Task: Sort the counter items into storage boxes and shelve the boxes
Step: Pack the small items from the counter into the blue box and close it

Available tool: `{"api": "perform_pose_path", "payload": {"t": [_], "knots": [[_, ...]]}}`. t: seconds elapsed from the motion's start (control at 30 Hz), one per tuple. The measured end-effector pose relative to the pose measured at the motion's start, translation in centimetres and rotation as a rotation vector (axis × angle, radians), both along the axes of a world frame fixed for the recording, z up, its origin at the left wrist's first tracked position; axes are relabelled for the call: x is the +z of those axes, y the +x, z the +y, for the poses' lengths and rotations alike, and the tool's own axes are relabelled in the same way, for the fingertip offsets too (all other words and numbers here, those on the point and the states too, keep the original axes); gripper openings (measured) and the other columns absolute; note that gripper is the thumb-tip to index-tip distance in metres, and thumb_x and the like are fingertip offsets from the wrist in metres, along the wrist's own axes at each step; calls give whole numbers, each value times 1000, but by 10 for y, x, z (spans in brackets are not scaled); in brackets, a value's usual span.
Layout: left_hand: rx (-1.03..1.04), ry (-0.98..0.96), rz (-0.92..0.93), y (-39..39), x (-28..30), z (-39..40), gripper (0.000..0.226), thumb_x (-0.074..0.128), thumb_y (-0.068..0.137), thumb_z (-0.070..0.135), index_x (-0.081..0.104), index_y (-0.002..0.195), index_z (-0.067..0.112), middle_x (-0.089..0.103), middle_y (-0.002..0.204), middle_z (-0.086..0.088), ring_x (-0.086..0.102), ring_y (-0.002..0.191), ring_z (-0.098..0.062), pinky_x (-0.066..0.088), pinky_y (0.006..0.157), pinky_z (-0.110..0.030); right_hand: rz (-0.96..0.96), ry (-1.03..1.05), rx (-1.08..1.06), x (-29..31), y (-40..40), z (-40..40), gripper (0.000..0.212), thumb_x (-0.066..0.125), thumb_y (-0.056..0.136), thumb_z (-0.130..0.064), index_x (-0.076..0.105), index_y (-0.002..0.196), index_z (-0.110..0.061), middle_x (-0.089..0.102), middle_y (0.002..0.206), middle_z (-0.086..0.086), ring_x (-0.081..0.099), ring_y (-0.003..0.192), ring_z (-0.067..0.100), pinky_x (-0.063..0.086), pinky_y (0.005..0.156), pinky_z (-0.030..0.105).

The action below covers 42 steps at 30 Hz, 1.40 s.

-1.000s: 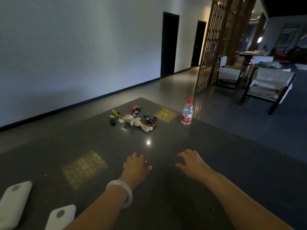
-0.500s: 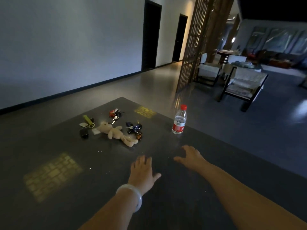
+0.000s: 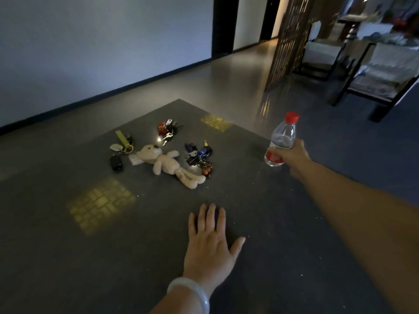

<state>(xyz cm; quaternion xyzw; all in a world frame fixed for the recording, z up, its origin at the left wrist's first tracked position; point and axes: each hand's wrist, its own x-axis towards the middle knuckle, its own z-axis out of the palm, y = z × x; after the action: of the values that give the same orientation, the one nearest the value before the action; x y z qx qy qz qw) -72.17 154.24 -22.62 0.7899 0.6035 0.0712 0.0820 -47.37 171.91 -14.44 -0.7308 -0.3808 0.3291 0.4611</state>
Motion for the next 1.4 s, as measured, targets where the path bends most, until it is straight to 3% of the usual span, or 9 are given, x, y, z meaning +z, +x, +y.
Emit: {"api": "perform_pose_path", "payload": {"t": [0.23, 0.4, 0.5, 0.63, 0.87, 1.07, 1.2, 1.3, 1.4], "knots": [[-4, -39, 39, -1, 3, -1, 90, -1, 82, 78, 9, 152, 23, 6, 160, -3, 0, 147, -25, 3, 118, -52, 57, -9, 92, 5, 5, -69, 58, 81, 75, -20, 53, 123, -6, 63, 117, 12, 62, 106, 27, 49, 96, 44], [-14, -193, 3, 5, 37, -9, 77, 34, 92, 64, 15, 152, 20, 12, 157, -7, 8, 146, -26, 13, 118, -48, 96, -96, 191, 14, 19, -177, 51, 81, 74, -21, 57, 117, -6, 66, 112, 15, 64, 105, 32, 49, 95, 54], [-63, -226, -173, 25, 70, -36, 67, 47, 95, 51, 26, 148, 18, 30, 147, -8, 30, 136, -27, 30, 111, -42, 20, -142, 243, 24, 34, -252, 49, 83, 72, -29, 59, 112, -15, 69, 107, 6, 66, 100, 25, 51, 93, 49], [-265, -241, -443, 69, 119, -91, 61, 59, 93, 38, 35, 143, 13, 38, 139, -9, 44, 127, -23, 35, 106, -32, -95, -151, 263, 47, 55, -342, 45, 82, 71, -32, 58, 108, -23, 70, 101, -2, 68, 92, 14, 55, 80, 34], [-617, -174, -592, 139, 197, -190, 70, 64, 88, 42, 28, 147, 30, 45, 135, 4, 57, 105, -8, 49, 94, -34, -199, -78, 211, 103, 91, -474, 43, 83, 68, -33, 60, 104, -32, 73, 92, -6, 70, 86, 9, 54, 78, 26], [-816, -85, -702, 200, 245, -288, 63, 63, 89, 41, 33, 145, 39, 52, 100, 16, 59, 79, 8, 44, 68, -6, -300, -96, 198, 147, 126, -597, 36, 77, 72, -40, 55, 99, -47, 69, 96, -17, 65, 82, -4, 44, 59, 9], [-892, -93, -732, 240, 256, -353, 38, 64, 88, 40, 55, 125, 34, 53, 92, 20, 59, 78, 3, 53, 70, -20, -331, -163, 157, 159, 156, -676, 45, 80, 68, -44, 58, 108, -45, 70, 98, -14, 66, 90, 4, 53, 75, 25], [-904, -186, -744, 262, 250, -393, 26, 67, 84, 42, 60, 108, 34, 60, 96, 16, 62, 87, -4, 57, 76, -32, -371, -204, 140, 161, 177, -731, 45, 82, 62, -50, 61, 102, -48, 69, 87, -18, 65, 75, -4, 51, 66, 18], [-928, -288, -736, 276, 237, -430, 23, 68, 80, 46, 60, 100, 37, 63, 96, 15, 64, 88, -6, 58, 74, -32, -372, -259, 147, 156, 191, -779, 50, 81, 60, -54, 60, 106, -51, 69, 91, -19, 66, 79, -2, 53, 69, 18]]}}
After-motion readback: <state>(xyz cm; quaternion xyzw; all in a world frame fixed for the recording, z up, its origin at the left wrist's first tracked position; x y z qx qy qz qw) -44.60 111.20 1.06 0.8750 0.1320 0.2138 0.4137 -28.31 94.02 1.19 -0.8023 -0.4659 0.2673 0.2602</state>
